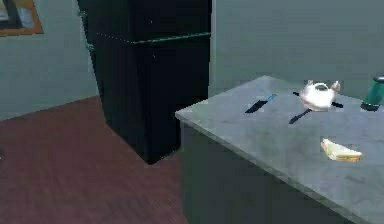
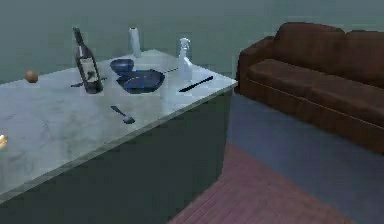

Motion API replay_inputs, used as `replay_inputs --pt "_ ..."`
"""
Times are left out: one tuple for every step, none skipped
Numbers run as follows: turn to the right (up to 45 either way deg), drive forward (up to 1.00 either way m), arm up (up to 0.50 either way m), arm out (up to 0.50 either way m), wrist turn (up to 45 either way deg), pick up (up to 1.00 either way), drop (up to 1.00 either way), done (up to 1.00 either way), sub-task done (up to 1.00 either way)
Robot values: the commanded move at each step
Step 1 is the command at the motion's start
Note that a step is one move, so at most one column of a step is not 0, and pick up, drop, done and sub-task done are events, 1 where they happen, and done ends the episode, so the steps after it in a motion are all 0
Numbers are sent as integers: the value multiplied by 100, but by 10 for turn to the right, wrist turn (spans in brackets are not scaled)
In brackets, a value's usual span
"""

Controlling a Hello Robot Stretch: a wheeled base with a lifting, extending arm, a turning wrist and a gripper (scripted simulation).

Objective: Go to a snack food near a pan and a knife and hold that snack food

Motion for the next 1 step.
replay_inputs --pt "-450 0 0 0 0 0 0 0 0"
